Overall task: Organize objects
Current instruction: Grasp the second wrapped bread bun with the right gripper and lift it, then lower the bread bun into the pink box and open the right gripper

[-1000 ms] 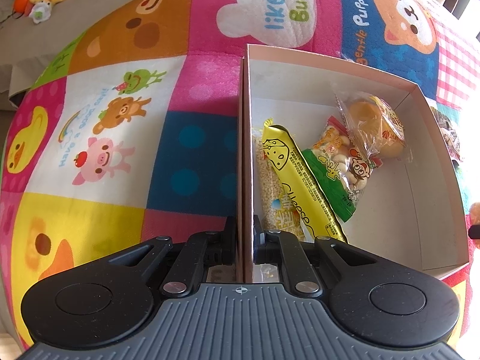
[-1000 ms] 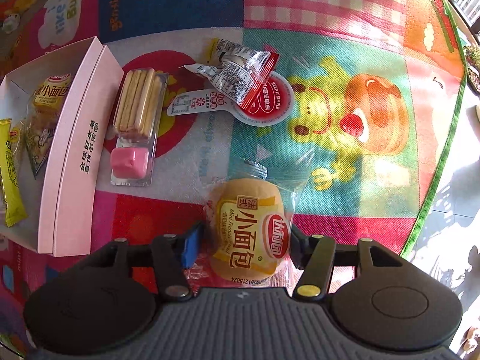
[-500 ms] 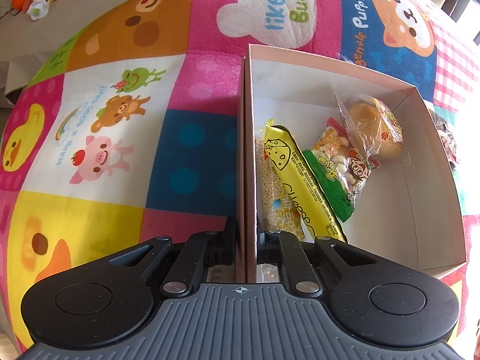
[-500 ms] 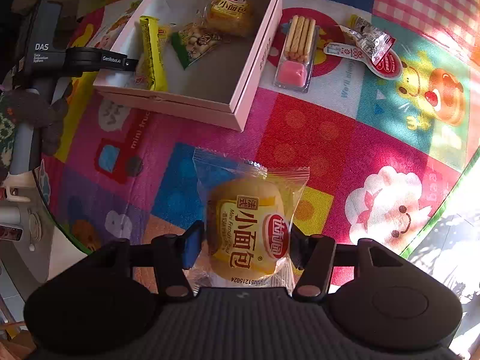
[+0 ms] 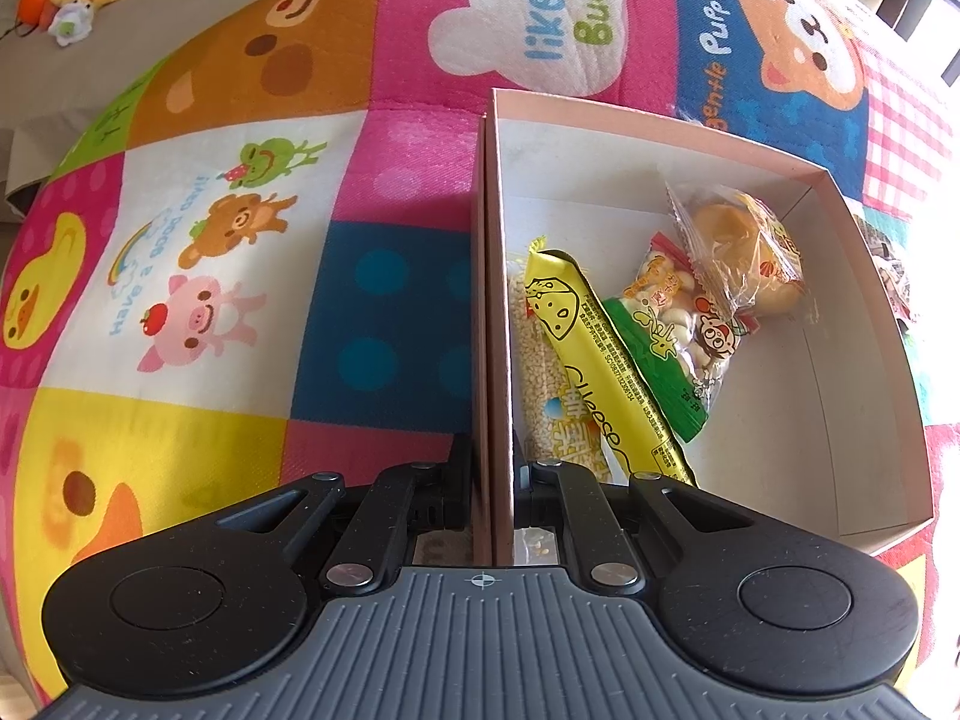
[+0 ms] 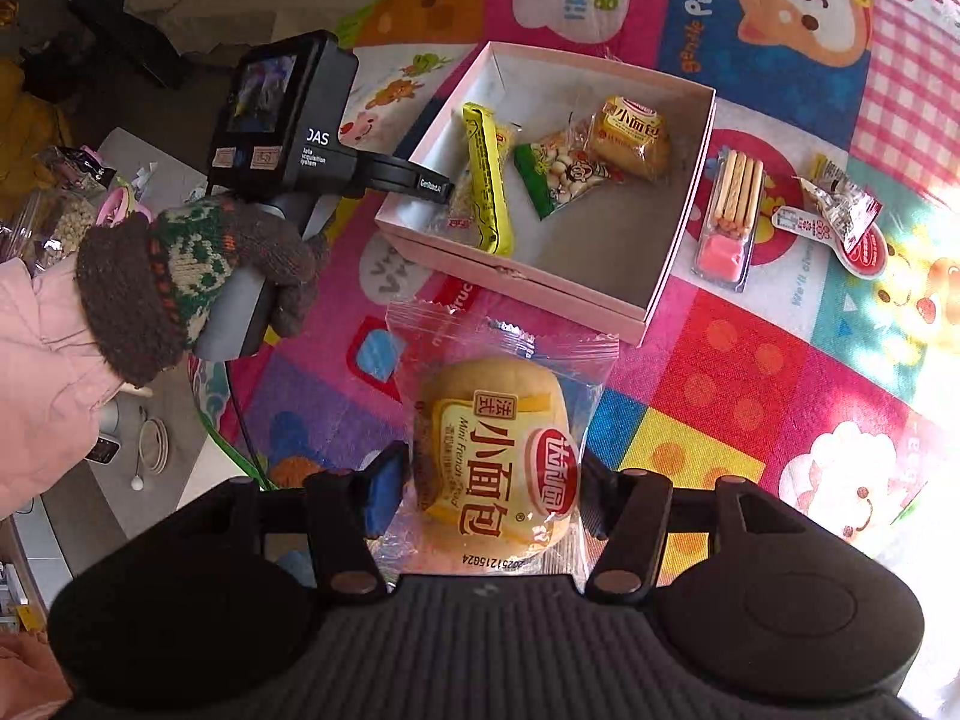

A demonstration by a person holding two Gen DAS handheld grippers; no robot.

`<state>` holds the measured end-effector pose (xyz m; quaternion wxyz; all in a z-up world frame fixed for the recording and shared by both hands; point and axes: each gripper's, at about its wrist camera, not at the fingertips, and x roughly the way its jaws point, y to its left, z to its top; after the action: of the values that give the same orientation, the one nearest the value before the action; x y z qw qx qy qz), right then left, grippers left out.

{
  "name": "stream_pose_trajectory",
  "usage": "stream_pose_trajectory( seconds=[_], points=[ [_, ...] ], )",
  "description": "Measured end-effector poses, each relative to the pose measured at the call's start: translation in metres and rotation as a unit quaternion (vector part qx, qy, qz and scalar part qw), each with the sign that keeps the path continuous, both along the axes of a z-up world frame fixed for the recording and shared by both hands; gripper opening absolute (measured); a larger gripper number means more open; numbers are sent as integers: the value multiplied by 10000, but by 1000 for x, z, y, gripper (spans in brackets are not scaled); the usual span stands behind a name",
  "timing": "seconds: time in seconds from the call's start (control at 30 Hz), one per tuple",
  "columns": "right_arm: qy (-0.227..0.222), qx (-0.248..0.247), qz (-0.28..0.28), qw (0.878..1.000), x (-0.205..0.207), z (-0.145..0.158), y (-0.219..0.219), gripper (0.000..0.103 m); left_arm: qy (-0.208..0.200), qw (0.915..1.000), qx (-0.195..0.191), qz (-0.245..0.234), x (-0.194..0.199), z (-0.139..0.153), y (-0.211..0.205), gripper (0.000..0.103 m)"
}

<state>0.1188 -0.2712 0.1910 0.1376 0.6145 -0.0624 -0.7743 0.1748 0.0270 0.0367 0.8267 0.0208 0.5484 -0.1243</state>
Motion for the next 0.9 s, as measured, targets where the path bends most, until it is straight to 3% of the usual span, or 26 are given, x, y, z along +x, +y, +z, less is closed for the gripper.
stream_pose_trajectory(
  seconds=[0.2, 0.67, 0.7, 0.73, 0.77, 0.8, 0.9],
  points=[
    [210, 217, -7, 9995, -14, 5, -1, 57, 9, 10000, 14, -63, 1, 0, 0, 11],
    [1706, 399, -507, 9832, -69, 41, 5, 58, -10, 10000, 17, -58, 0, 1, 0, 11],
    [1750, 390, -551, 9822, -71, 42, 6, 63, -10, 10000, 17, -57, 0, 1, 0, 11],
    [1785, 391, -604, 9813, -72, 42, 6, 78, -11, 10000, 17, -58, 0, 1, 0, 11],
    [1842, 391, -647, 9800, -72, 44, 7, 85, -12, 10000, 18, -60, 0, 1, 0, 11],
    [1887, 401, -667, 9789, -72, 44, 7, 89, -8, 10000, 22, -62, 0, 0, 0, 11],
    [1838, 466, -664, 9796, -72, 39, 9, 89, -5, 10000, 18, -48, 0, 1, 0, 11]
  ],
)
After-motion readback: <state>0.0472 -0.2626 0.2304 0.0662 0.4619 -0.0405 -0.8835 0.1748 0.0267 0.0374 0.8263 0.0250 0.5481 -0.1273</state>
